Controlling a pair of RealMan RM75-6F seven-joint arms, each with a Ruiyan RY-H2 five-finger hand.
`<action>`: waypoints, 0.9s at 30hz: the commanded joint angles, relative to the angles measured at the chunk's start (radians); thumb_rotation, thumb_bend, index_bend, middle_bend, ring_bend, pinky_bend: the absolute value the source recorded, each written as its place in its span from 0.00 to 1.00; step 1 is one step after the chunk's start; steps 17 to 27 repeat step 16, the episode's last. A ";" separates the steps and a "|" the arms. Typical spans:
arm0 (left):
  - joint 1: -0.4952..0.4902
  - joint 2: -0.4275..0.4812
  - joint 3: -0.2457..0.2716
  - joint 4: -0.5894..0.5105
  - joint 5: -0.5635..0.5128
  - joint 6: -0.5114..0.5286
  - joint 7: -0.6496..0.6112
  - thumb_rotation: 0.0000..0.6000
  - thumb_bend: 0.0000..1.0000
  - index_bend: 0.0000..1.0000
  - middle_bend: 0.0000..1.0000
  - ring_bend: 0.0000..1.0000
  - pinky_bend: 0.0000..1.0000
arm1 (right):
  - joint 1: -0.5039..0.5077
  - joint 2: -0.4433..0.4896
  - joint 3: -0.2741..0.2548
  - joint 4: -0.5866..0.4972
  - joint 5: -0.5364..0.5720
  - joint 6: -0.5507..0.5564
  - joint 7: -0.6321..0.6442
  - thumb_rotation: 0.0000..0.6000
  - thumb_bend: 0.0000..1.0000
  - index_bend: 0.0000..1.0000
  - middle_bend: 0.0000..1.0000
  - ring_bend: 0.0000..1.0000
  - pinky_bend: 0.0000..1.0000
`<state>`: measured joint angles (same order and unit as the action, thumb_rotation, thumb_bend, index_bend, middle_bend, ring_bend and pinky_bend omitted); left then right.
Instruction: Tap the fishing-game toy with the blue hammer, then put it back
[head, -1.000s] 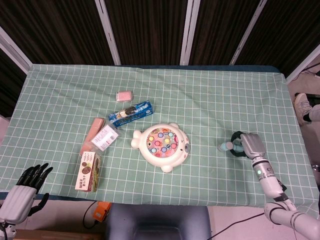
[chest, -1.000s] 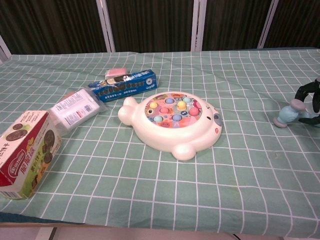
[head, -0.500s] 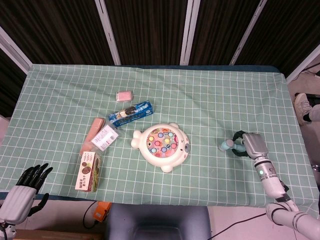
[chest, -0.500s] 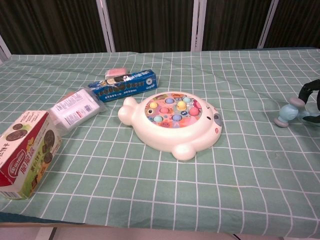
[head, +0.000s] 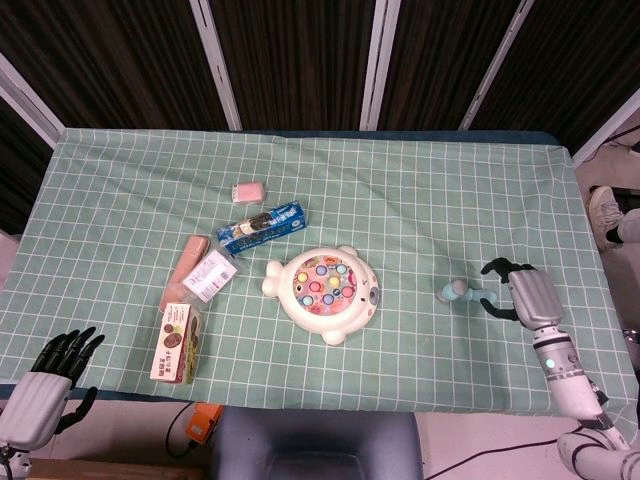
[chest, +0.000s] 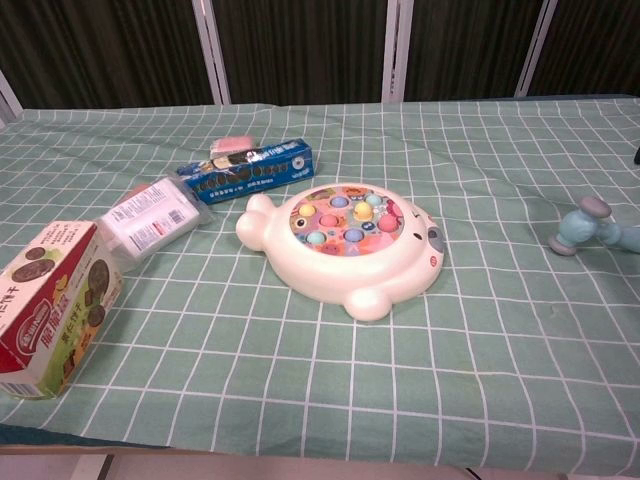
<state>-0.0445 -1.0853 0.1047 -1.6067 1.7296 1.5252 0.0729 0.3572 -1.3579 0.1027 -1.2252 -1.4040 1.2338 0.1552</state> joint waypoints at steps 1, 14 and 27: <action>0.002 -0.001 -0.001 0.003 0.004 0.007 -0.002 1.00 0.43 0.00 0.04 0.03 0.10 | -0.157 0.142 -0.077 -0.252 -0.080 0.212 -0.129 1.00 0.40 0.25 0.21 0.22 0.28; 0.010 -0.004 0.004 0.018 0.042 0.045 -0.027 1.00 0.43 0.00 0.01 0.01 0.10 | -0.370 0.134 -0.177 -0.304 -0.212 0.471 -0.293 1.00 0.31 0.00 0.00 0.00 0.02; 0.011 -0.009 0.006 0.023 0.056 0.056 -0.025 1.00 0.43 0.00 0.01 0.01 0.10 | -0.366 0.143 -0.175 -0.313 -0.203 0.447 -0.300 1.00 0.31 0.00 0.00 0.00 0.02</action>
